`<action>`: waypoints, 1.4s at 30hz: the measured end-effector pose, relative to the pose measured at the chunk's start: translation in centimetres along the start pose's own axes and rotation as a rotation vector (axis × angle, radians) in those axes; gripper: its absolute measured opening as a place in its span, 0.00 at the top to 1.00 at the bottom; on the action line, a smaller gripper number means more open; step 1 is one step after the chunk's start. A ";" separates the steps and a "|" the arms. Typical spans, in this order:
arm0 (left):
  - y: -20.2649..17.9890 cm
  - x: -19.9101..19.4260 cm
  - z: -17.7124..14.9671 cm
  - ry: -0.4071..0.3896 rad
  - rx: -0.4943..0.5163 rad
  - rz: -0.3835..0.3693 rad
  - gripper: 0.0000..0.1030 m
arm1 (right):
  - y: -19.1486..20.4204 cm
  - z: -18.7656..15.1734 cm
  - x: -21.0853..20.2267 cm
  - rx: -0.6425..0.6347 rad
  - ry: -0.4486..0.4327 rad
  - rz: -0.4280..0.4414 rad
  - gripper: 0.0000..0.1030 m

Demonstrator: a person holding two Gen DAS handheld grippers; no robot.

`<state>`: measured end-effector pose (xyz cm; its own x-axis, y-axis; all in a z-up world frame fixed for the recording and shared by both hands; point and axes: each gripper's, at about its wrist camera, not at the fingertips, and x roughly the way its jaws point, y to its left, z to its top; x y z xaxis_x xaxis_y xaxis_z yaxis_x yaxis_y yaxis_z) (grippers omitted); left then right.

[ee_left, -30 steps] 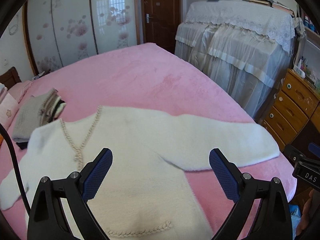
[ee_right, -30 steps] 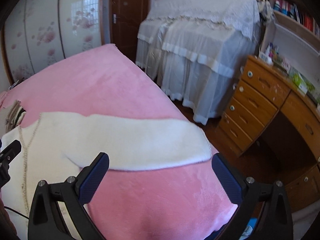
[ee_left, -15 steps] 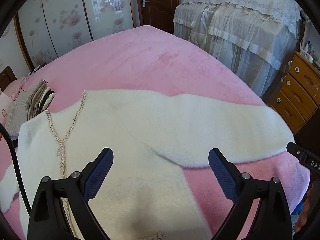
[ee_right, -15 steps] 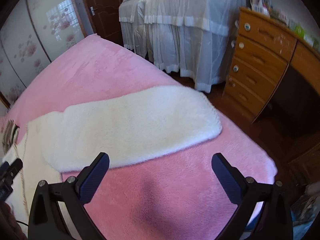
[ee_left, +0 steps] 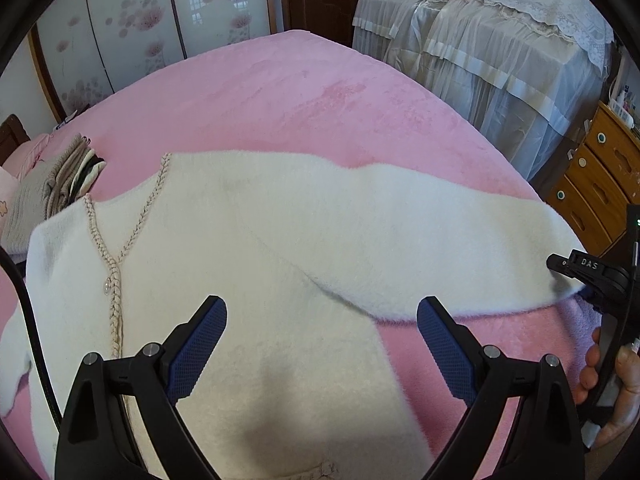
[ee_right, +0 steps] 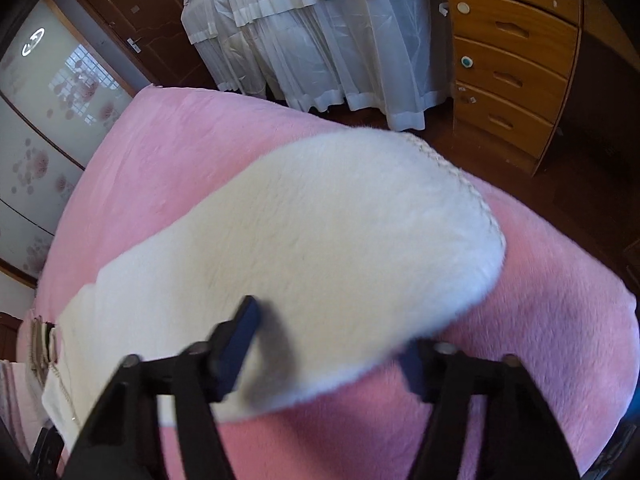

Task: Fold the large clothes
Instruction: 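Lift the sleeve with the right tool and fold it across the cardigan body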

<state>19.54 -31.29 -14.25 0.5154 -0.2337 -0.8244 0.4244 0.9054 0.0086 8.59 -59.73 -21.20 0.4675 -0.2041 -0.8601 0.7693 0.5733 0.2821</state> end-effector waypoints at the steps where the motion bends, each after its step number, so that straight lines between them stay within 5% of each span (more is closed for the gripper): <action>1: 0.2 -0.1 -0.1 0.001 -0.005 -0.001 0.07 | 0.3 0.2 -0.1 -0.014 -0.006 0.000 0.82; 4: 1.0 -0.4 -0.3 0.000 -0.025 -0.013 0.07 | 1.5 0.3 -1.5 -0.075 -0.068 -0.023 0.91; 11: 3.8 -2.2 -1.1 -0.025 -0.079 -0.009 0.07 | 9.5 -2.6 -8.0 -0.375 -0.288 -0.025 0.92; 18: 8.4 -3.9 -1.9 -0.042 -0.161 -0.002 0.07 | 17.7 -7.2 -11.0 -0.622 -0.355 0.019 0.92; 26: 14.2 -3.7 -3.5 -0.032 -0.248 0.042 0.07 | 24.0 -12.7 -9.8 -0.795 -0.314 0.061 0.92; 34: 19.6 -1.5 -5.3 0.027 -0.340 0.069 0.07 | 28.8 -20.6 -4.4 -1.000 -0.196 0.039 0.89; 36: 20.8 -0.9 -5.7 0.046 -0.359 0.062 0.07 | 29.1 -22.3 -2.9 -1.040 -0.143 0.038 0.85; 38: 21.5 -0.4 -6.0 0.060 -0.368 0.048 0.07 | 28.9 -23.8 -2.3 -1.059 -0.116 0.047 0.67; 42: 21.9 0.5 -6.1 0.075 -0.355 0.000 0.07 | 27.8 -25.4 -3.3 -1.070 -0.111 0.077 0.57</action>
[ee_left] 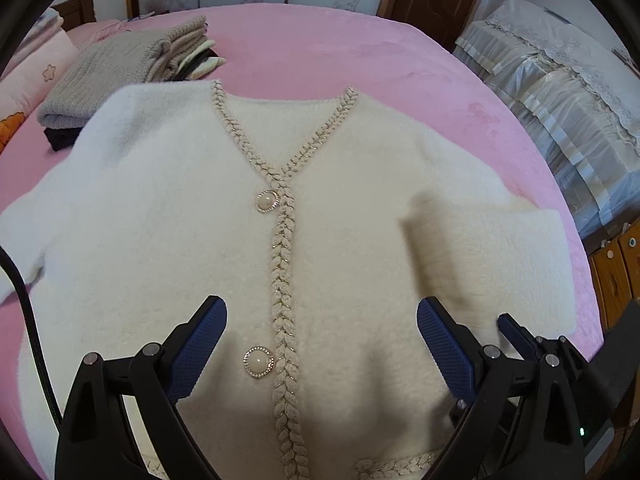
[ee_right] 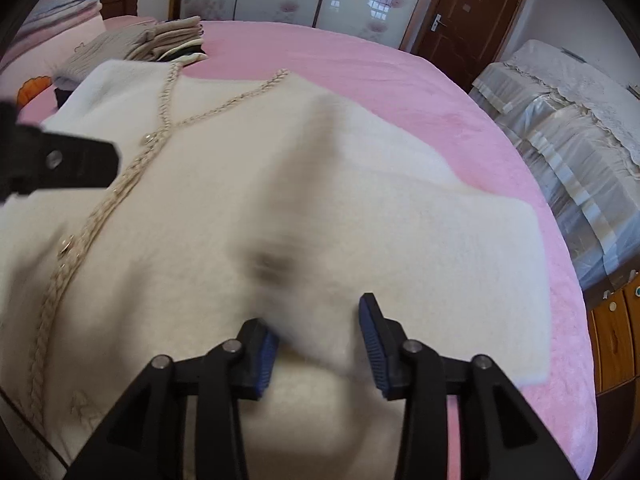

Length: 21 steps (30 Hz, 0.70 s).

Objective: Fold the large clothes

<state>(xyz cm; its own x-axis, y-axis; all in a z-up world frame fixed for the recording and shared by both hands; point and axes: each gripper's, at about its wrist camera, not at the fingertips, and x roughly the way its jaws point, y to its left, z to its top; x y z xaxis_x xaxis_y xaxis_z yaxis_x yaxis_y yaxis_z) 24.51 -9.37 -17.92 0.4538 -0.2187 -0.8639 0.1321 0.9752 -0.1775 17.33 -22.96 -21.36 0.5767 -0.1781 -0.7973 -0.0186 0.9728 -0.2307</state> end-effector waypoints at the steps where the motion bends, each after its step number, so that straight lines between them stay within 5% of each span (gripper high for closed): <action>1: -0.2 0.1 0.0 0.006 0.010 -0.013 0.07 | 0.0 -0.2 -0.2 0.007 0.001 0.012 0.54; 8: -1.5 1.6 -0.3 0.064 0.035 -0.207 0.07 | -2.0 -2.4 -2.8 0.104 0.005 0.072 0.54; 13: -2.5 3.7 -0.5 0.120 0.000 -0.344 0.22 | -4.0 -4.2 -3.6 0.194 0.020 0.093 0.54; 21: -5.7 7.8 -0.4 0.206 -0.020 -0.419 0.37 | -6.6 -5.8 -3.2 0.328 0.049 0.134 0.54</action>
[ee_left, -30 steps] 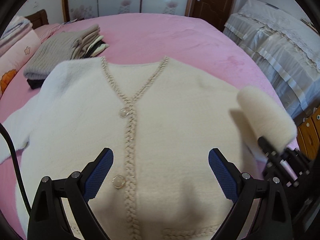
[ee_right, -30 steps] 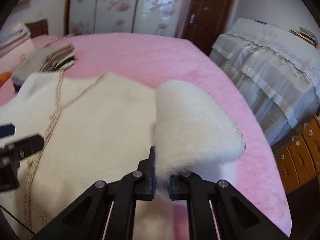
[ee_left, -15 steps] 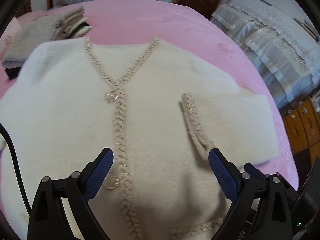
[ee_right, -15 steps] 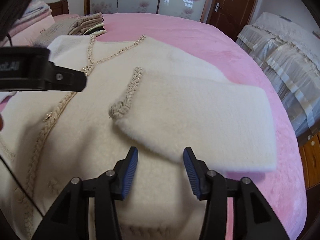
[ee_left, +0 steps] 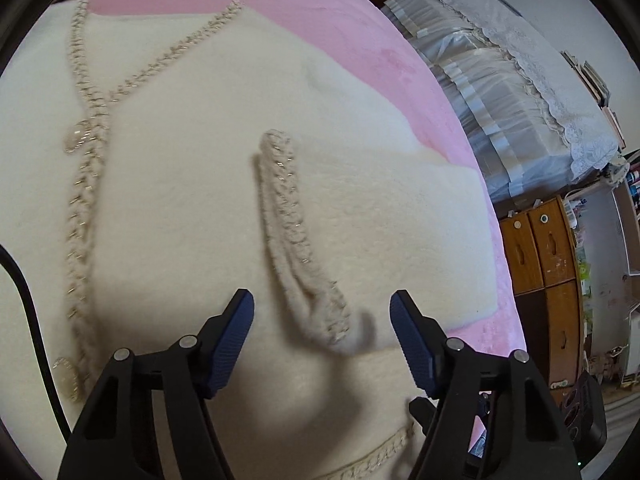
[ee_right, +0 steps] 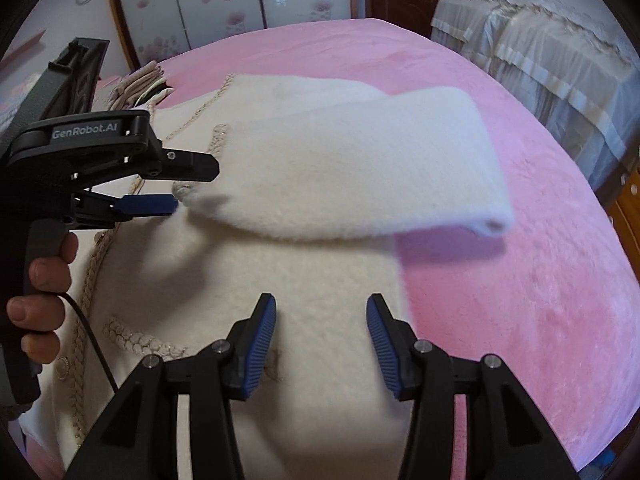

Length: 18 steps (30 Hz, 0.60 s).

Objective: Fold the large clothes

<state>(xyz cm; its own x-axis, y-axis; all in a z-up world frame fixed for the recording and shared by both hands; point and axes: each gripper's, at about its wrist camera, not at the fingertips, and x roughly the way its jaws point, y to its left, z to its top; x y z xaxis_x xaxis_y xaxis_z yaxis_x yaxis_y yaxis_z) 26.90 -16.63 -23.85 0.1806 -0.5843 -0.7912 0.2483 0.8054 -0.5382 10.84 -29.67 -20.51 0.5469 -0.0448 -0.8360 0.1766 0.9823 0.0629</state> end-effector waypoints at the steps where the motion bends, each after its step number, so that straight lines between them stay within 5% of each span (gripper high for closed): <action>1: -0.3 0.6 0.1 0.009 0.005 0.002 0.51 | -0.3 0.1 0.1 0.010 0.002 0.000 0.54; 3: -1.1 1.7 0.4 0.036 0.020 0.001 0.80 | -0.8 0.2 0.2 0.030 0.002 -0.003 0.54; 4: -1.6 2.3 0.5 0.058 0.030 0.016 0.85 | -1.2 0.2 0.3 0.043 0.005 -0.001 0.54; 9: -5.0 1.5 1.5 0.006 0.113 0.092 0.87 | -3.2 0.6 0.9 0.126 0.021 0.019 0.53; 18: -11.6 -7.3 8.2 -0.227 0.231 0.130 0.87 | -7.5 3.5 3.9 0.320 0.036 0.101 0.45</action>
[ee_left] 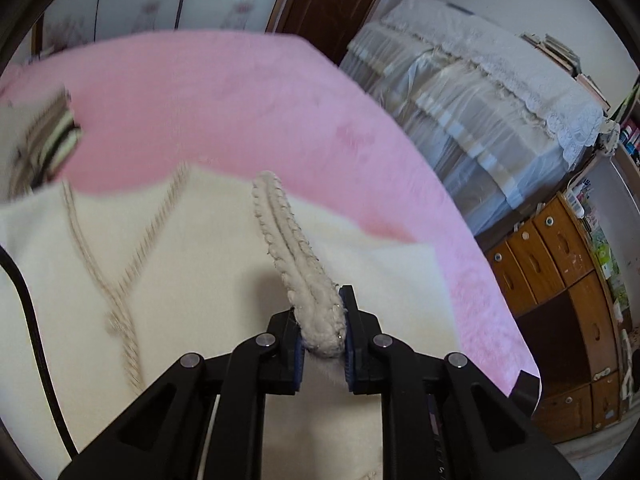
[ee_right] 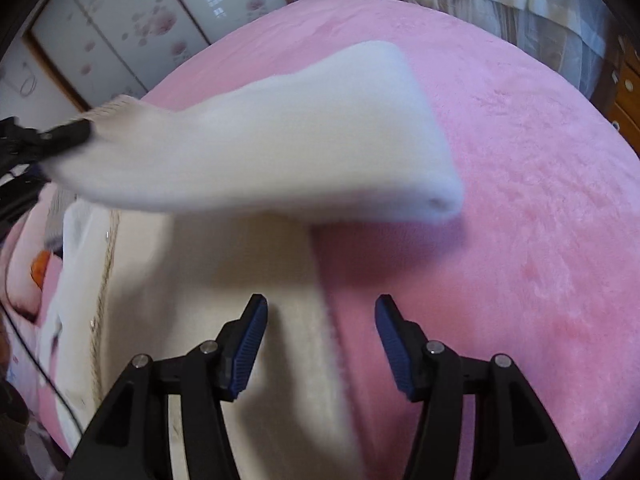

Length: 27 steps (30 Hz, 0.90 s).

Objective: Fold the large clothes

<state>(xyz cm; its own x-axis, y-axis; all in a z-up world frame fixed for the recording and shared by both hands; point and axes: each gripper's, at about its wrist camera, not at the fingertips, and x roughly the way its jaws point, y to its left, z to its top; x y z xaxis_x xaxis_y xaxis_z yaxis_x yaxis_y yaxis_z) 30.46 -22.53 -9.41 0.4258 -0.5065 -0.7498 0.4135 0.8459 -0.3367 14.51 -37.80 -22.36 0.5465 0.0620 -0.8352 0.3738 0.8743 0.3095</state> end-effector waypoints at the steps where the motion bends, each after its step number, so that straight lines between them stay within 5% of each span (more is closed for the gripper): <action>1: -0.1 -0.8 1.0 -0.021 0.011 0.010 0.87 | 0.0 0.7 0.3 0.008 -0.009 -0.005 0.45; 6: 1.1 -5.0 4.5 -0.138 0.037 0.079 0.88 | 1.5 3.6 1.9 -0.040 -0.064 -0.059 0.47; 8: 2.6 -6.3 5.2 -0.178 0.039 0.122 0.88 | 2.8 4.5 2.8 -0.097 -0.057 -0.100 0.91; 14: 11.7 -7.4 3.2 -0.167 -0.032 0.230 0.88 | 6.7 3.9 3.2 -0.292 -0.104 -0.275 0.89; 18: 18.0 -4.3 -1.0 -0.065 -0.111 0.312 0.87 | 8.8 2.3 3.4 -0.422 -0.094 -0.360 0.74; 24: 22.7 0.8 -6.3 0.116 -0.186 0.316 0.83 | 9.3 0.5 2.2 -0.509 -0.051 -0.335 0.49; 27: 22.6 0.4 -6.0 0.121 -0.174 0.277 0.63 | 8.8 0.1 0.3 -0.512 -0.013 -0.244 0.49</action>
<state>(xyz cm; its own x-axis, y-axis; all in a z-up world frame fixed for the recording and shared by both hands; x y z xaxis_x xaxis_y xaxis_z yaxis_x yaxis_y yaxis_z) 35.12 -2.59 -20.70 0.3994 -0.2392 -0.8850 0.1478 0.9695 -0.1953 18.09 -30.15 -19.87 0.5000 -0.1738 -0.8484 0.0805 0.9847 -0.1543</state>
